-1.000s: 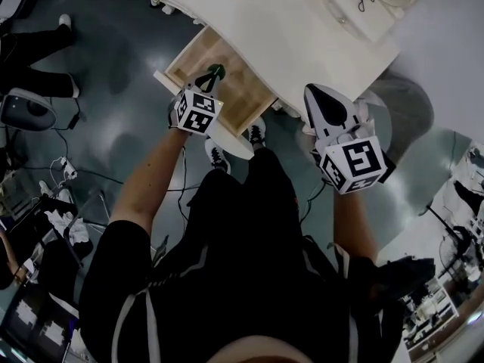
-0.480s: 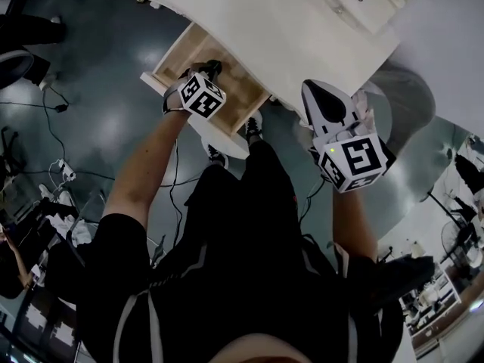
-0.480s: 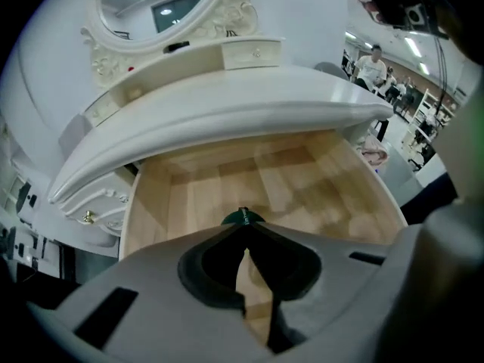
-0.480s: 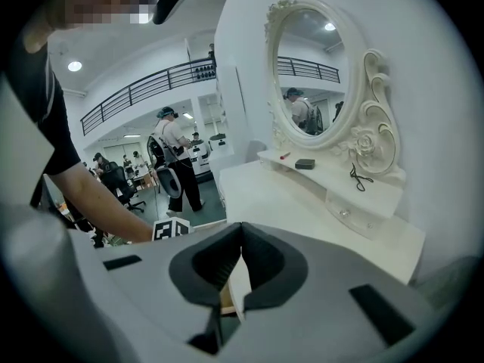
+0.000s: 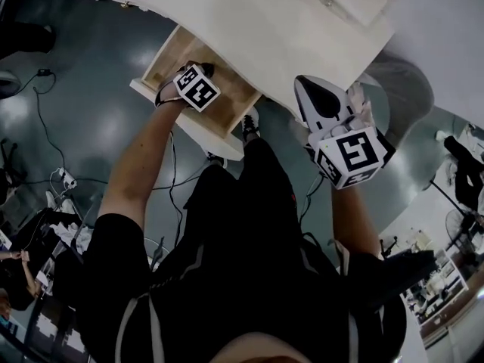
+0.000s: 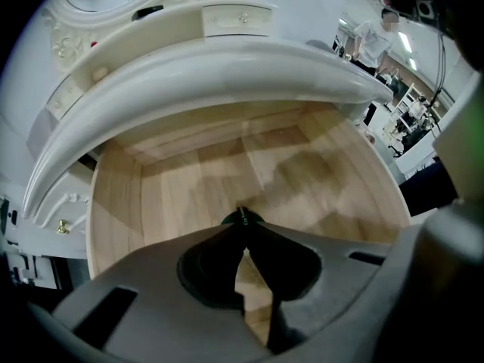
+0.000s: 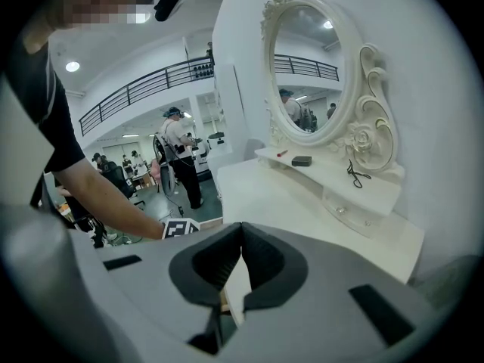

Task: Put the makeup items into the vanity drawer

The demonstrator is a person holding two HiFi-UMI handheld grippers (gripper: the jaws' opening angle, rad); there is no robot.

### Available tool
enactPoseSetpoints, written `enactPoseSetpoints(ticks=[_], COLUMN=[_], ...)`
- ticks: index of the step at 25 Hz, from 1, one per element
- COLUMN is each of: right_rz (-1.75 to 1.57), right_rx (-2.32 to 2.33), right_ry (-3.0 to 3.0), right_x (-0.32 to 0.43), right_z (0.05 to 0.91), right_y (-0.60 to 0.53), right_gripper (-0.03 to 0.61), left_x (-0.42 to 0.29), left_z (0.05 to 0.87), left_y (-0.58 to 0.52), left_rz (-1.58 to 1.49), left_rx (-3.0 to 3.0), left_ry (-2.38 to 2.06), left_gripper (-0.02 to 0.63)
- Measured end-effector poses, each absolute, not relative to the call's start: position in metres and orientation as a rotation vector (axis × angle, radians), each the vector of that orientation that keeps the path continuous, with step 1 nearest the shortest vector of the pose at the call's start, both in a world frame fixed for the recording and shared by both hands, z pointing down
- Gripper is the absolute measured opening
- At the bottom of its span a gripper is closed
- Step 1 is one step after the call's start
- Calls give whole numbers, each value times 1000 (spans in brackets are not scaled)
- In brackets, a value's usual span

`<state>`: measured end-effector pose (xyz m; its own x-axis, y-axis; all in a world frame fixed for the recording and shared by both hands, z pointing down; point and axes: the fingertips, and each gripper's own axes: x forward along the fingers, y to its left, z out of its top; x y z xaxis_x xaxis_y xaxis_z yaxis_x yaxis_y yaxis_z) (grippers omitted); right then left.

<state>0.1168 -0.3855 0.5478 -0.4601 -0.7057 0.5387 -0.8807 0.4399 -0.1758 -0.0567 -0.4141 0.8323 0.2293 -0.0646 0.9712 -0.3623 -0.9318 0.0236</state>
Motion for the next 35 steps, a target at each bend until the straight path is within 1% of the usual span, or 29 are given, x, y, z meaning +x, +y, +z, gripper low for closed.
enactPoseSetpoints(ticks=[8, 11, 13, 14, 16, 18, 21, 35], right_rz=[623, 614, 609, 606, 601, 603, 580, 407], right_rx=[1355, 1349, 1349, 1350, 1348, 1347, 1353, 1338], right_ry=[-2318, -2329, -2335, -2337, -2345, -2363, -2397, -2516], right_x=[121, 118, 118, 118, 117, 116, 112, 97], right_z=[547, 544, 541, 540, 538, 532, 519, 442], right_y=[-379, -377, -376, -375, -373, -369, -367, -367], right_gripper=[5, 5, 5, 5, 5, 5, 5, 5], left_x=[-58, -61, -62, -62, -61, -62, -65, -76], left_z=[837, 837, 836, 835, 830, 824, 809, 713], left_y=[-412, -414, -414, -414, -413, -411, -410, -399], left_rz=[1821, 1825, 1813, 1797, 1782, 1796, 1777, 1508], left_rx=[2233, 2234, 2233, 2230, 2236, 2259, 2306, 2380], left_ry=[-420, -429, -431, -433, -437, -442, -482, -715], left_gripper=[25, 43, 44, 54, 98, 111, 114, 114])
